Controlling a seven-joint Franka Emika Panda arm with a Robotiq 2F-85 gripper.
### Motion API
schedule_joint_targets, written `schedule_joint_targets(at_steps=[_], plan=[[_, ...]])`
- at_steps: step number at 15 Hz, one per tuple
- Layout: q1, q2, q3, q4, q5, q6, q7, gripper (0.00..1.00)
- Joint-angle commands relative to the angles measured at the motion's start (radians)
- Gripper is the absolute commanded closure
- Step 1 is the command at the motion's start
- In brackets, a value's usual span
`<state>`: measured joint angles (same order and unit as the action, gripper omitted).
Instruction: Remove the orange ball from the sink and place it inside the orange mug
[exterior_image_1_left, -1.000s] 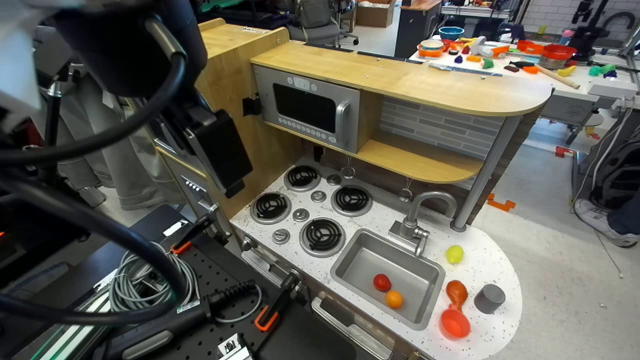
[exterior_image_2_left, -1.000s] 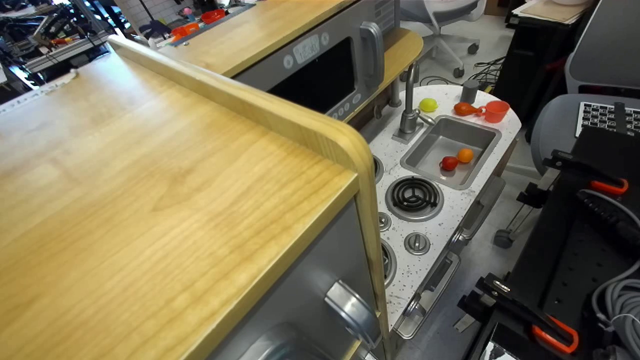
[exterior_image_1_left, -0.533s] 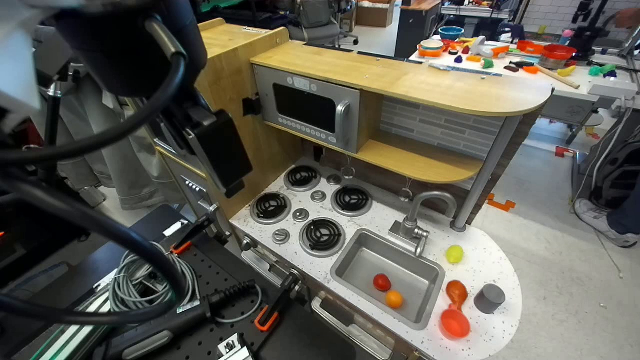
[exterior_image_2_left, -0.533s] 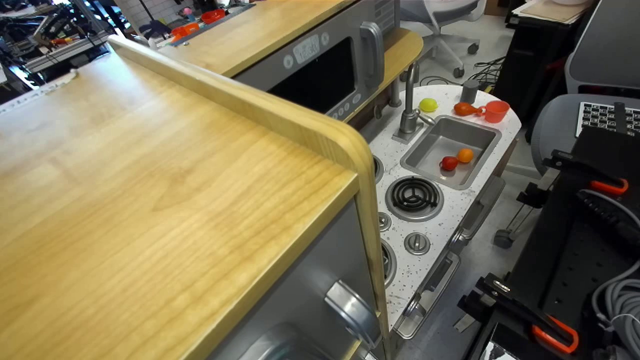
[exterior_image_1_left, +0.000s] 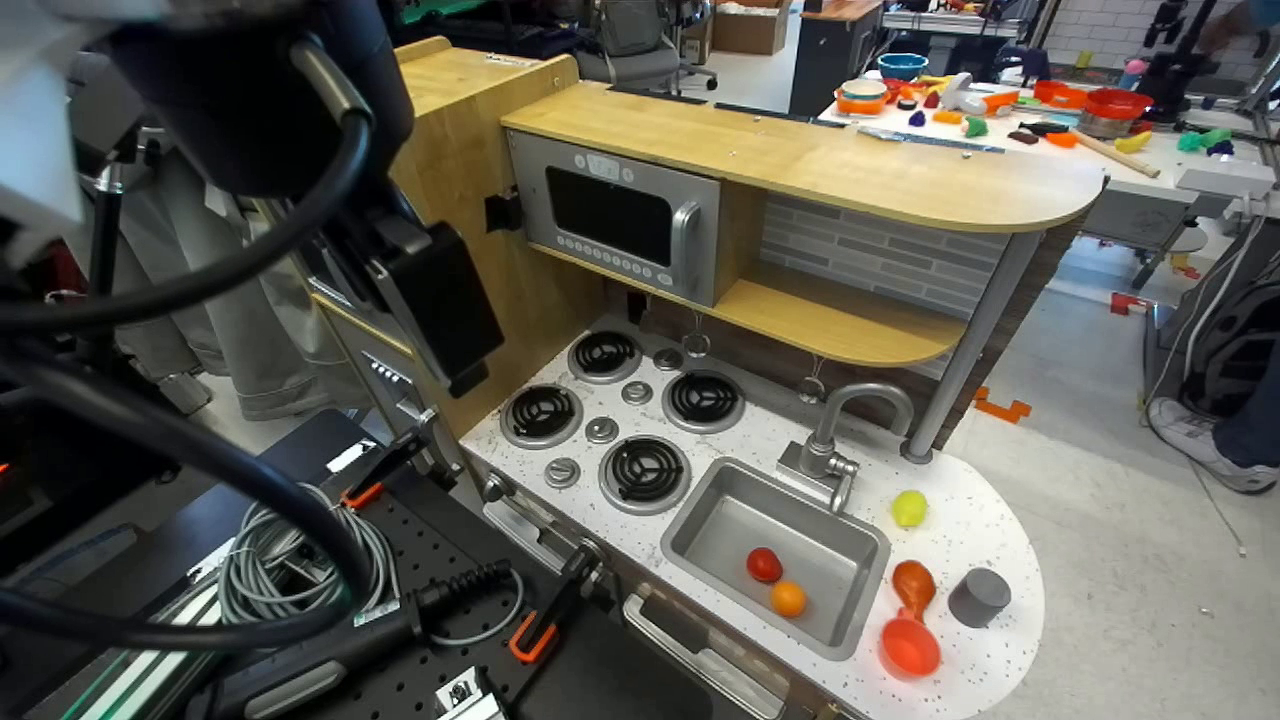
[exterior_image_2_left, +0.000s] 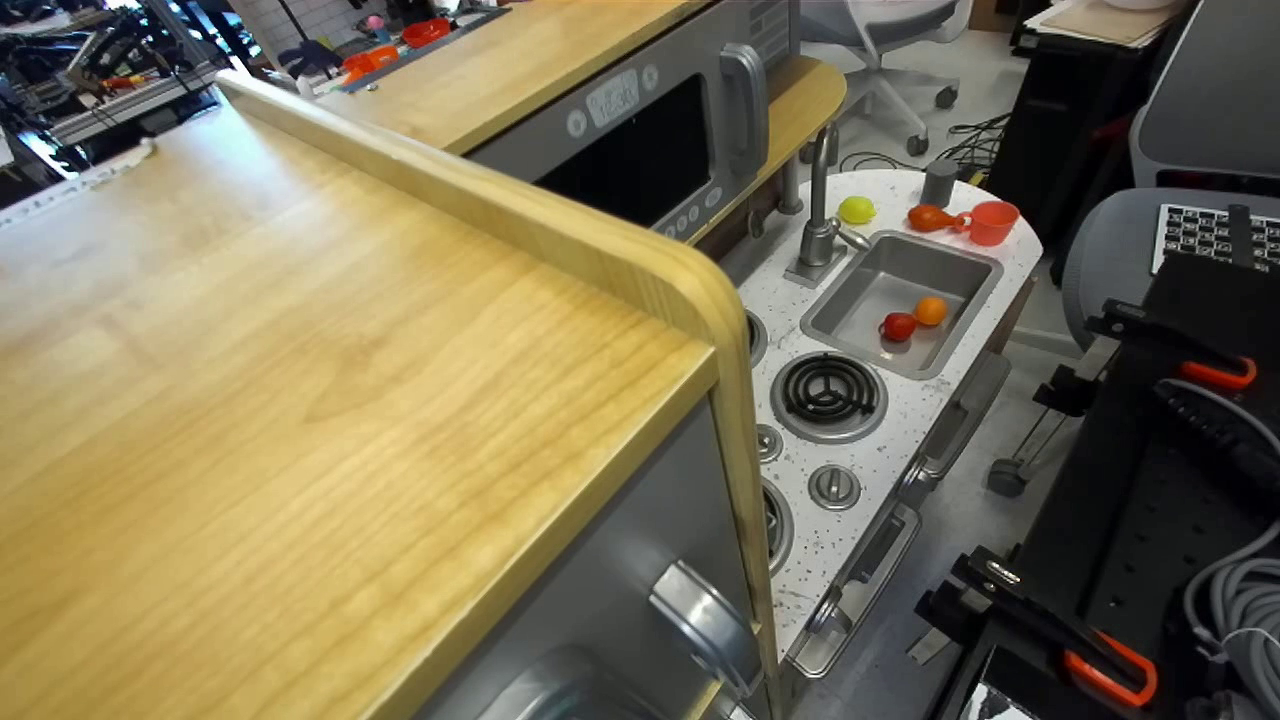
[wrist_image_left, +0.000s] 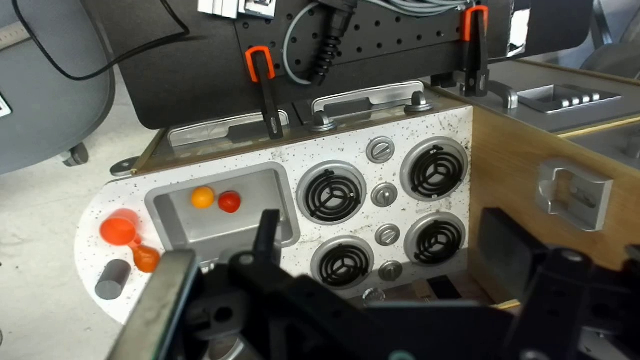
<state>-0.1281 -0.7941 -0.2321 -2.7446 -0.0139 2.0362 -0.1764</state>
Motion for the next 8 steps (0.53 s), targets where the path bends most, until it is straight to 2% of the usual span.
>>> schedule_joint_targets(at_steps=[1,4,5,6,7,8], plan=[[-0.018,-0.004,0.017,-0.01,-0.021,0.061,-0.007,0.0],[-0.015,-0.004,0.016,-0.012,-0.021,0.098,-0.015,0.0],[-0.012,0.067,-0.005,-0.078,-0.021,0.263,-0.029,0.0],[-0.016,0.086,-0.008,-0.089,-0.026,0.309,-0.031,0.0],[-0.003,0.194,-0.021,-0.046,-0.02,0.383,-0.039,0.0],[-0.007,0.24,-0.024,-0.067,-0.02,0.458,-0.04,0.0]])
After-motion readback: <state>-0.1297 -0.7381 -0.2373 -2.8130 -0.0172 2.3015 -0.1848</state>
